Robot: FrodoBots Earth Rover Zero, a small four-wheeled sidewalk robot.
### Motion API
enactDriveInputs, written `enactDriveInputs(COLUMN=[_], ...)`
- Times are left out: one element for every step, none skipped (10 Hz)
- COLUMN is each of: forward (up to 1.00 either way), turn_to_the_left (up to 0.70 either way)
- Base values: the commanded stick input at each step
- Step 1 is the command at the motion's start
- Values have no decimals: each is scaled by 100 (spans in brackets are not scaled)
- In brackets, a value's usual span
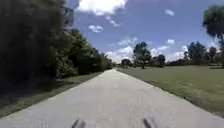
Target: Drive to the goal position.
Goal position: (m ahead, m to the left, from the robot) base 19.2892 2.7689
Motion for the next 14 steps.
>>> enactDriveInputs(forward=[50, 50, 50, 50, 50, 50, 50, 50, 50, 50, 50, 50, 50, 50], turn_to_the_left=[0, 0, 0, 0, 0, 0, 0, 0, 0, 0, 0, 0, 0, 0])
